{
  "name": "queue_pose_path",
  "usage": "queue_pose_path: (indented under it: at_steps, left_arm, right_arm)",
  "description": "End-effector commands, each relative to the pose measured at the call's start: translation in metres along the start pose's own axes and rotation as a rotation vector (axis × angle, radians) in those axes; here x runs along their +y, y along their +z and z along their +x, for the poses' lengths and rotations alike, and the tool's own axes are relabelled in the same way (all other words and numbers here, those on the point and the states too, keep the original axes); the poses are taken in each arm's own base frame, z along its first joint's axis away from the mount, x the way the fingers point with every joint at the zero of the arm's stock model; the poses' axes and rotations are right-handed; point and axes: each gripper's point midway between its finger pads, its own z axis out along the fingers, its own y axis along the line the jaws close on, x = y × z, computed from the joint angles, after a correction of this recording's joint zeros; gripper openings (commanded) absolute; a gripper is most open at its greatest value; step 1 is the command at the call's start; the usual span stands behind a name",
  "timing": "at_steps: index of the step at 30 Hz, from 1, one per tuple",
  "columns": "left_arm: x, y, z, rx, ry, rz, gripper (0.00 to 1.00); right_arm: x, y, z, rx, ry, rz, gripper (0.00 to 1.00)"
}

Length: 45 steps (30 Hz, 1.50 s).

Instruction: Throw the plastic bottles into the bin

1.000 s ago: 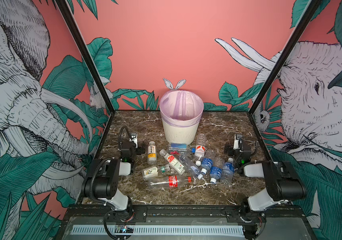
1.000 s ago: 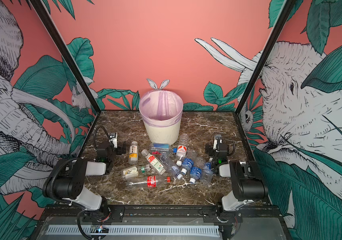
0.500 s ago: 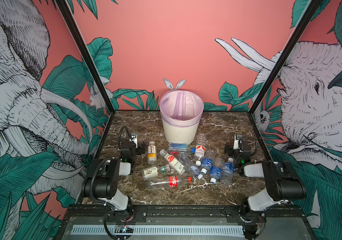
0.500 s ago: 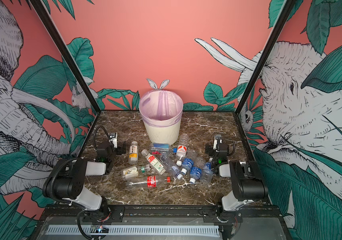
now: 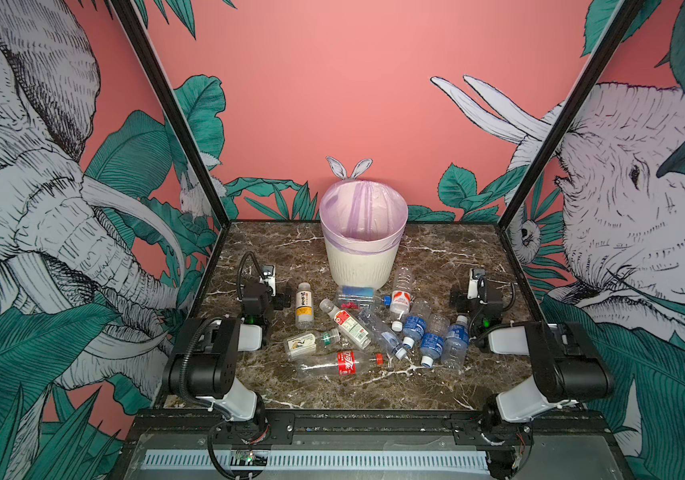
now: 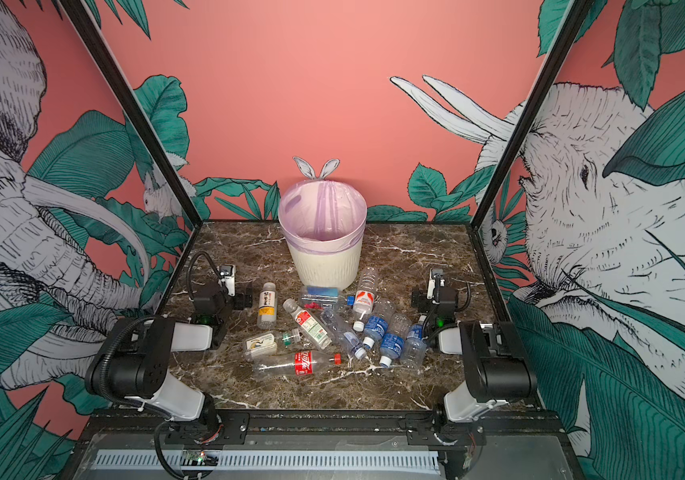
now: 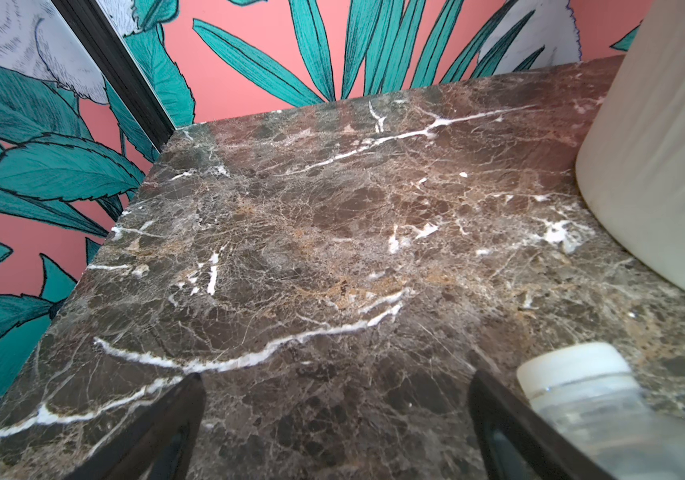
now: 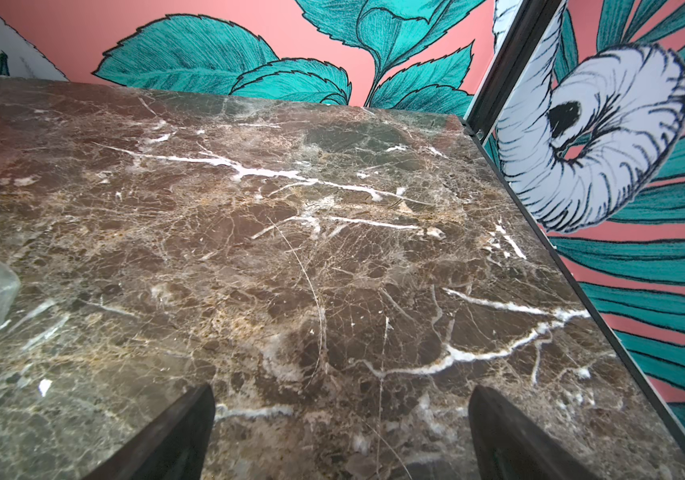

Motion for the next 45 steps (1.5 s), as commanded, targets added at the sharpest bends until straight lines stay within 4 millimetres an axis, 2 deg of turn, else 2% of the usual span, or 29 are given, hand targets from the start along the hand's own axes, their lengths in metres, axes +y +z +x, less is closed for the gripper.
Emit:
queue_pose_path:
  at_steps: [1,4,8,13,17,19,21,24,28,31,37,45]
  left_arm:
    - [0.009,-0.012,-0.010,-0.078,-0.017,-0.044,1.00]
    - [0.009,-0.023,-0.017,-0.110,-0.008,-0.057,1.00]
    - [0.003,-0.039,-0.032,-0.146,0.035,-0.077,1.00]
    - [-0.004,-0.062,-0.058,-0.167,0.138,-0.132,1.00]
    - [0.007,-0.079,-0.074,-0.173,0.034,-0.174,1.00]
    - [0.011,-0.084,-0.077,-0.145,-0.023,-0.190,1.00]
    - [0.015,-0.090,-0.079,-0.121,-0.113,-0.201,1.00]
    - [0.013,-0.097,-0.082,-0.051,-0.217,-0.181,1.00]
    - [-0.003,-0.101,-0.081,0.034,-0.241,-0.109,1.00]
    - [-0.015,-0.106,-0.078,0.073,-0.271,-0.044,1.00]
    - [-0.038,-0.104,-0.059,0.193,-0.307,0.062,1.00]
    - [-0.067,-0.092,-0.044,0.332,-0.325,0.168,0.93]
  right_arm:
    - [0.000,-0.003,-0.014,-0.060,0.007,0.009,0.96]
    - [-0.004,-0.010,-0.017,-0.083,0.015,0.036,0.96]
    - [-0.010,-0.024,-0.032,-0.103,0.005,0.081,0.97]
    - [-0.022,-0.039,-0.061,-0.078,0.034,0.143,0.98]
    - [-0.038,-0.055,-0.084,-0.032,0.121,0.220,0.99]
    - [-0.054,-0.066,-0.088,0.029,0.231,0.312,0.99]
    - [-0.060,-0.076,-0.092,0.120,0.329,0.355,0.99]
    - [-0.046,-0.090,-0.096,0.223,0.368,0.295,0.99]
    - [-0.025,-0.109,-0.107,0.155,0.339,0.199,0.99]
    - [-0.009,-0.122,-0.109,0.179,0.270,0.148,0.99]
    - [0.026,-0.134,-0.090,0.292,0.162,0.010,0.99]
    - [0.050,-0.138,-0.052,0.428,0.138,-0.091,0.96]
